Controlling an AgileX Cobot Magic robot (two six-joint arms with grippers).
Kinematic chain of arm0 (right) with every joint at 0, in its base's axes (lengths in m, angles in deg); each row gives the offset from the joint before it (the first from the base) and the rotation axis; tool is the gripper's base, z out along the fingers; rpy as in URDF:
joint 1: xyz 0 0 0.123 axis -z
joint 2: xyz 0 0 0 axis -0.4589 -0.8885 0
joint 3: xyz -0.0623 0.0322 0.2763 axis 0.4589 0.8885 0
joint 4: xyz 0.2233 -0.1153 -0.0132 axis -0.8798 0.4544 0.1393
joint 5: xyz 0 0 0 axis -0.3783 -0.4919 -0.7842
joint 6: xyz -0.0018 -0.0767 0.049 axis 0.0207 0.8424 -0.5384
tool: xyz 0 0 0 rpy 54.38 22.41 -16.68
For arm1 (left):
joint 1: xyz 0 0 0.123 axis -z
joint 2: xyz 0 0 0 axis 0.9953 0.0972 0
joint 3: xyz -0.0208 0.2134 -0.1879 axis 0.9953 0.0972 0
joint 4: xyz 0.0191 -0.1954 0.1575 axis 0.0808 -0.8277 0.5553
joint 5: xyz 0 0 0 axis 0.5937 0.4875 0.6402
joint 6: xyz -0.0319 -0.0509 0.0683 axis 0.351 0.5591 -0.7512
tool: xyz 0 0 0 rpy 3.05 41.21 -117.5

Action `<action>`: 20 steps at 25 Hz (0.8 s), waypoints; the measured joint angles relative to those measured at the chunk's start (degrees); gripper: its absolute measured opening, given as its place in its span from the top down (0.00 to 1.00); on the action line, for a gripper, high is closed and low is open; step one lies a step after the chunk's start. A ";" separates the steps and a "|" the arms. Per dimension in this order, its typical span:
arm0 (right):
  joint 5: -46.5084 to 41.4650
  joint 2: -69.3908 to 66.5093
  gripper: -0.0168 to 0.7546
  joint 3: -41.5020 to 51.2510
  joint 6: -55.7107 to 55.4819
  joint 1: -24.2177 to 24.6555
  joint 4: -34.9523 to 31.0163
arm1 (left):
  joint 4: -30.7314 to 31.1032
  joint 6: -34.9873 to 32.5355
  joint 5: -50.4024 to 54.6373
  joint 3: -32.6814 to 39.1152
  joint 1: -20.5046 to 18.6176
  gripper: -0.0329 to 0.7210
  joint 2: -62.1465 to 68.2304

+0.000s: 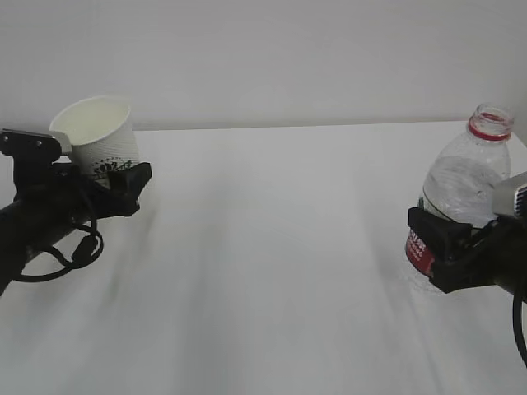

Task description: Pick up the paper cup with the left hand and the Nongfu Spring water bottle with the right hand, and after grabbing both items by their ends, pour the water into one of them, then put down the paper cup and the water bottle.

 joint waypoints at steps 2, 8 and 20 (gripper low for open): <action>0.00 0.00 0.40 0.00 0.13 0.00 0.00 | 3.93 0.00 0.00 0.78 0.00 0.24 -1.87; -0.18 0.00 0.40 0.00 1.93 0.00 0.00 | 17.82 5.18 3.07 0.99 0.00 0.24 -4.87; -2.00 0.00 0.40 0.00 2.06 0.00 0.00 | 39.66 17.74 0.62 1.13 0.69 0.24 -5.42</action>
